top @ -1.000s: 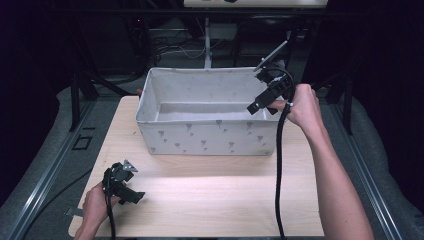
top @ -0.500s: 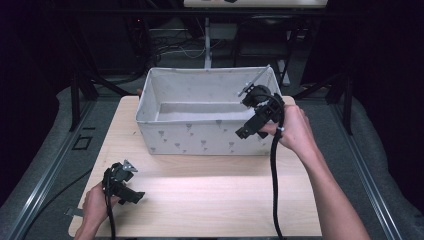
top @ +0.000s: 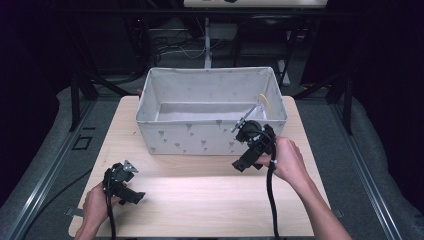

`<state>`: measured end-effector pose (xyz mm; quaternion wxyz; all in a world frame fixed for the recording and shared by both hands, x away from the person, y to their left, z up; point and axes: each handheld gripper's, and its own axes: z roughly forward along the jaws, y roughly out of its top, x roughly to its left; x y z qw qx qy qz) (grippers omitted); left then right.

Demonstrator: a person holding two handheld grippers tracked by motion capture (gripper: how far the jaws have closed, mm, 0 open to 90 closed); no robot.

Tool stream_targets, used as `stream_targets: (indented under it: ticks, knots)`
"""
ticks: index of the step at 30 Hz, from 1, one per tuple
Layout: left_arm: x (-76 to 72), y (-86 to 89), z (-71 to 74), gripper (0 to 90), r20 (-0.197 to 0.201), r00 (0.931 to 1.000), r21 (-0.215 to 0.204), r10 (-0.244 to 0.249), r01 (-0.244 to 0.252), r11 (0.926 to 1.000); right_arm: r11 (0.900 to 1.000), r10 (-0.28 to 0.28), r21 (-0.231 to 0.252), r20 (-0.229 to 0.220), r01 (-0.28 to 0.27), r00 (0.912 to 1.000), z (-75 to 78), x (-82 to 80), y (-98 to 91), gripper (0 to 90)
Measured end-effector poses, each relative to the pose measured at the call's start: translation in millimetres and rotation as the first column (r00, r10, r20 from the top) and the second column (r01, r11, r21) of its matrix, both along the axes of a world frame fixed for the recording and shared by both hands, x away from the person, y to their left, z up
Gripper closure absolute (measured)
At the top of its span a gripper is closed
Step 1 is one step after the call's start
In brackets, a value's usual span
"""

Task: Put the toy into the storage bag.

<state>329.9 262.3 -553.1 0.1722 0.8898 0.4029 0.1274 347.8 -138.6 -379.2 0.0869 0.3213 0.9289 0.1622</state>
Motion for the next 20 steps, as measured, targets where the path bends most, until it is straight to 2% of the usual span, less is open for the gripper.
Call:
stream_targets:
  ticks: [5,13,20]
  knots:
    - [-0.2,-1.1,-0.4,0.8,-0.003,1.0,0.004,-0.001,0.001,1.0,0.9999,-0.01,0.008,-0.042,0.01,0.9991,-32.7,-6.2,-4.5,0.1]
    - [0.0,-2.4,-1.6,0.8,-0.008,1.0,0.004,-0.005,0.005,1.0,0.9994,-0.034,0.008,-0.091,0.035,0.9953,-71.7,-12.8,-14.9,0.3]
    - [-0.4,-5.9,-3.0,0.4,-0.005,0.9998,0.007,-0.017,0.017,0.9998,0.9991,-0.04,-0.017,-0.1,0.039,0.9942,-88.6,-16.9,-19.5,0.6]
